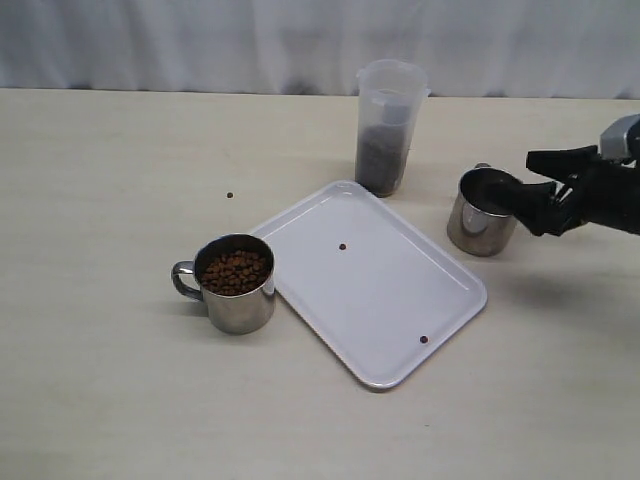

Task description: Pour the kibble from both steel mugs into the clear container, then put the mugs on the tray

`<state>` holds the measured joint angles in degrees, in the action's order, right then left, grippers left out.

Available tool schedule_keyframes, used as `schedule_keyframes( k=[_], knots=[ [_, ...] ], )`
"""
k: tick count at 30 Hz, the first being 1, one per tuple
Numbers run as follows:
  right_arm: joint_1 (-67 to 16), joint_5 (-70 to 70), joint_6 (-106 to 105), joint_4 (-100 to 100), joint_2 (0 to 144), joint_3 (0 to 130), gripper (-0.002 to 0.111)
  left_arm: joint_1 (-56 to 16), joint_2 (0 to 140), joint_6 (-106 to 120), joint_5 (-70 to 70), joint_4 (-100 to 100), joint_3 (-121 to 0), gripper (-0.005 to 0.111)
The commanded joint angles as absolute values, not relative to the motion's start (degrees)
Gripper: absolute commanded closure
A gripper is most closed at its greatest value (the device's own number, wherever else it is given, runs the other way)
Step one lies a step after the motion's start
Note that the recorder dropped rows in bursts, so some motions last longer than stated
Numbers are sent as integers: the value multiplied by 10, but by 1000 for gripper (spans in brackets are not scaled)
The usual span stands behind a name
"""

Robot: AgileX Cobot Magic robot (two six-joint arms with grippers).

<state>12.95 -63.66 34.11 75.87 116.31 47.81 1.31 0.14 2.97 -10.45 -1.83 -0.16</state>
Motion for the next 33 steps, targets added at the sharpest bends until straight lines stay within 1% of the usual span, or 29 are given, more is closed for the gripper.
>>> schedule_keyframes(
  k=[1,2,4,5,8,9,11,15,17,18,20,22,25,28,31,33],
  knots=[
    [152,-641,459,807,1103,477,24,10,0,29,-100,-21,0,107],
    [164,-637,539,833,1070,472,38,10,0,29,-100,-21,0,107],
    [175,-609,552,840,1014,440,77,10,0,29,-100,-21,0,107],
    [175,-600,531,828,977,411,104,10,0,29,-100,-21,0,107],
    [175,-594,468,712,872,303,103,10,0,29,-100,-21,0,107],
    [175,-571,434,653,827,249,103,10,0,29,-100,-21,0,107],
    [174,-550,378,561,772,181,103,10,0,29,-100,-21,0,107],
    [174,-554,267,399,635,44,103,10,0,29,-100,-21,0,107],
    [173,-545,239,352,562,0,103,10,0,29,-100,-21,0,107],
    [173,-528,235,342,520,0,103,10,0,29,-100,-21,0,107],
    [172,-411,300,403,432,0,103,10,0,29,-100,-21,0,107],
    [172,-357,328,418,357,0,103,10,0,29,-100,-21,0,107],
    [172,-260,436,502,229,0,103,10,0,29,-100,-21,0,107],
    [172,-219,586,642,119,0,103,10,0,29,-100,-21,0,107],
    [172,-220,766,828,21,0,103,10,0,29,-100,-21,0,107],
    [172,-218,904,966,0,0,103,10,0,29,-100,-21,0,107]
  ],
)
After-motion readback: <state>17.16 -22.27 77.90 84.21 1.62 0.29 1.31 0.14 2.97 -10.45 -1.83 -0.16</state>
